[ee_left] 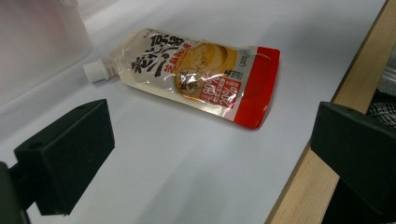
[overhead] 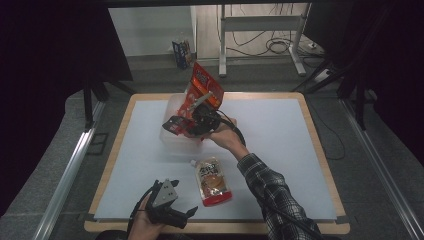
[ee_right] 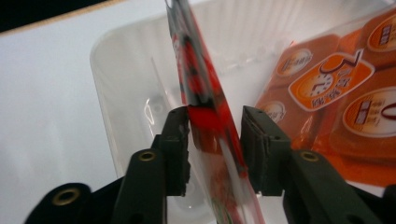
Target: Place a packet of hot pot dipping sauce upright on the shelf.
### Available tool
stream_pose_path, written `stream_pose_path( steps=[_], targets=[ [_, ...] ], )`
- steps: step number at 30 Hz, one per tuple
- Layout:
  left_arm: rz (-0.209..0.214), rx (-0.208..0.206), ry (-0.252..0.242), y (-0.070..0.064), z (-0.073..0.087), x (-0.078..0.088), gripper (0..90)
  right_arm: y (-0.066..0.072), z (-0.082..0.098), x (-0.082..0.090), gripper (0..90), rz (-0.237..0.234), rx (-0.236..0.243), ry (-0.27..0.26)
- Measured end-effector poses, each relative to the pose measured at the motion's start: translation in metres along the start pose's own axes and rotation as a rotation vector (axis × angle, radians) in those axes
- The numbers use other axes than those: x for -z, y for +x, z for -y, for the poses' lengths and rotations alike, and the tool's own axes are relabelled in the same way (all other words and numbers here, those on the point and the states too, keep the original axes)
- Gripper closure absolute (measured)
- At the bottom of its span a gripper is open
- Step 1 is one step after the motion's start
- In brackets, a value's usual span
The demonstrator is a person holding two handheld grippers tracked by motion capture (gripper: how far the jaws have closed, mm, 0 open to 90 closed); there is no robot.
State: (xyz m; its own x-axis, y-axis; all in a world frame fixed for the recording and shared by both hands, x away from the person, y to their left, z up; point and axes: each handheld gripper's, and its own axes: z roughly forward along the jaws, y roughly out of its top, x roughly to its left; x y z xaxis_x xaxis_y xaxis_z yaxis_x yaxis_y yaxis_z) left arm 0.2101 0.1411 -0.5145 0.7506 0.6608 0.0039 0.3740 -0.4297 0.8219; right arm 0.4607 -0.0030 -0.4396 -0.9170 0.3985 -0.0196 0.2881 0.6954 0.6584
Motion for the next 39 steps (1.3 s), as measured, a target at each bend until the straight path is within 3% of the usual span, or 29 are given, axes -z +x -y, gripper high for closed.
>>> stream_pose_path(
  steps=[12, 15, 19, 22, 39],
  targets=[
    [0.001, -0.003, 0.003, -0.001, 0.0, -0.001, 0.0, -0.004, 0.012, 0.023, 61.8, 0.006, 0.002, -0.003],
    [0.0, -0.006, 0.006, -0.001, 0.0, -0.001, 0.0, -0.007, 0.018, 0.029, 67.5, 0.013, 0.0, 0.01],
    [0.0, -0.007, 0.011, -0.002, 0.0, -0.002, 0.0, -0.013, 0.026, 0.033, 81.7, 0.009, -0.021, 0.018],
    [0.001, -0.009, 0.012, -0.002, 0.0, -0.002, 0.0, -0.014, 0.03, 0.032, 88.4, 0.031, -0.022, 0.029],
    [0.0, -0.027, 0.029, -0.003, 0.0, -0.003, 0.0, -0.011, 0.029, 0.004, 88.7, 0.004, -0.074, 0.007]
  ],
)
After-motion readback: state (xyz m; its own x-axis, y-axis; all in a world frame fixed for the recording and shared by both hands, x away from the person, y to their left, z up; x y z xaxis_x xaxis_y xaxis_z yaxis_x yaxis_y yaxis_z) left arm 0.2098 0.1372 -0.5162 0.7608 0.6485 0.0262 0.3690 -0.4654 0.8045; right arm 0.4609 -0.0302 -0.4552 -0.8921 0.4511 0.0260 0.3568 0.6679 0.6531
